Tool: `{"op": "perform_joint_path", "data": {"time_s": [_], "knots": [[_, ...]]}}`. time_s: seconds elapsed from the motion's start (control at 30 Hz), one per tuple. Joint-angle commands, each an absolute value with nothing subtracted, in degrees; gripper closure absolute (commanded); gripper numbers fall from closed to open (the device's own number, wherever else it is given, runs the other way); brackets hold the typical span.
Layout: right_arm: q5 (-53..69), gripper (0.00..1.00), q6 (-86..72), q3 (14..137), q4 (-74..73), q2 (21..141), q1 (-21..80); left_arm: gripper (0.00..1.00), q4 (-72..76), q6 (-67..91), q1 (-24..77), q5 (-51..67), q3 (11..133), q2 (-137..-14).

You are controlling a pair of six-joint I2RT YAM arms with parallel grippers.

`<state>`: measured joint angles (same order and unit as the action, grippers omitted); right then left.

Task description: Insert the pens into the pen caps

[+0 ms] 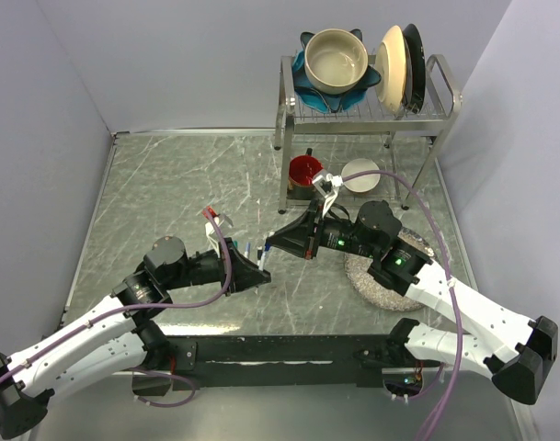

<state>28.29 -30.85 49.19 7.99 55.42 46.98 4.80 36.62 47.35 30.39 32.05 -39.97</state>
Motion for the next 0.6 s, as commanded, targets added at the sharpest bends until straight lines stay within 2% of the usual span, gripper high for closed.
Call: {"op": "perform_joint_path", "data": {"time_s": [0.0, 0.57], "knots": [[30.67, 1.00, -31.90, 50.89, 10.90, 55.64, 46.93, 0.99, 6.50, 35.51, 47.55, 31.29, 32.34, -39.73], [32.87, 1.00, -33.40, 51.15, 11.69, 56.16, 46.85, 0.99, 6.33, 35.16, 47.55, 31.20, 32.70, -40.17]]}}
